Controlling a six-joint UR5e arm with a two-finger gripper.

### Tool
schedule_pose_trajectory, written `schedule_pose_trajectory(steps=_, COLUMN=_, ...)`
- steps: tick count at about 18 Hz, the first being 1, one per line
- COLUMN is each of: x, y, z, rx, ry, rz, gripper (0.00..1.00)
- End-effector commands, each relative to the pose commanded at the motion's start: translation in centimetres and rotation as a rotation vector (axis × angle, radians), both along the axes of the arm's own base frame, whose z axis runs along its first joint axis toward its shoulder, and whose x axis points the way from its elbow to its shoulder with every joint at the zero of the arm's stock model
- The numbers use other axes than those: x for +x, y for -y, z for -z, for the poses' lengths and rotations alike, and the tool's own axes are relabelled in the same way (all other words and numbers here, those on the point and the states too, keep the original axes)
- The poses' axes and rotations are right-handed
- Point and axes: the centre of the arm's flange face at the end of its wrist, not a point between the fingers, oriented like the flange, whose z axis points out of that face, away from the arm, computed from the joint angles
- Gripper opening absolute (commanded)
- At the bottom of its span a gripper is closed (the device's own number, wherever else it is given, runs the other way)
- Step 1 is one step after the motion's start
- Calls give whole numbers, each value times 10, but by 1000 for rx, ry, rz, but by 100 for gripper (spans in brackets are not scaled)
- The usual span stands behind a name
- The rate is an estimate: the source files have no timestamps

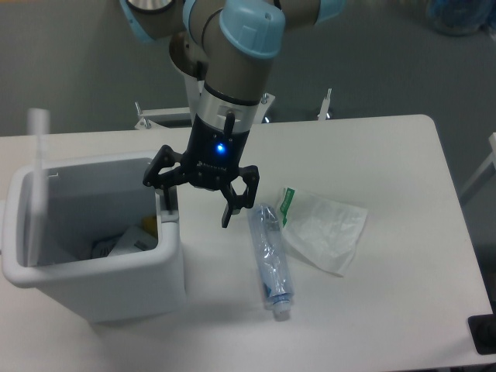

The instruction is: Open the trash can

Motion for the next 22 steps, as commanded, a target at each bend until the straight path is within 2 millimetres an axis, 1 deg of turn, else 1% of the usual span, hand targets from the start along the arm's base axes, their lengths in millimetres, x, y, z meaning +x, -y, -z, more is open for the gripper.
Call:
schedule_pose_trajectory(steps=1, x=3, y=0, z=-4, rx=6, ry=2, rz=-5, gripper=100)
schedule_pose_trajectory(steps=2, x=9, y=4, z=-16, rx=20, ry=-9, rz=-11, gripper=100)
schedule_pose_trajectory(steps=3, x=10, y=8, z=-23, rx=29, ry=-14, rz=-18, gripper=100)
schedule_pose_trajectory(steps=5, x=9, y=10, z=-25, rx=29, ry=-19, rz=-21, gripper=100)
schedule_pose_trajectory(steps=7, x=2, y=13, z=-27, rx=28, ry=-39, rz=-23, gripper=100)
schedule_pose_trajectory(steps=8, x=-2, y=14, z=-33, rx=36, ry=-58, rz=-18, gripper=100)
schedule_pose_trajectory(steps=10, x=-25, y=28, z=-40, rx=34, ry=-102, rz=-31, gripper=100)
schedule_pose_trajectory(steps=12, x=-39, y=39, z=-34, rx=2, ry=-176, rz=19, gripper=100)
schedule_pose_trajectory(steps=13, x=-48, y=46, z=-30, rx=-28, ry=-216, rz=40, gripper=100)
schedule_pose_trajectory(steps=15, x=-70, y=67, z=-16, rx=-118, ry=-291, rz=62, gripper=100)
schedule_pose_trajectory(steps=19, x=-92, y=88, z=-6, rx=-228, ry=-386, rz=123, gripper=100)
schedule_pose_trajectory(steps=21, x=-105, y=98, z=-5, rx=-241, ry=-409, rz=143, gripper=100)
schedule_pose_trajectory(steps=22, x=-109, y=100, z=-1, rx=-248, ry=-414, rz=157, gripper=100)
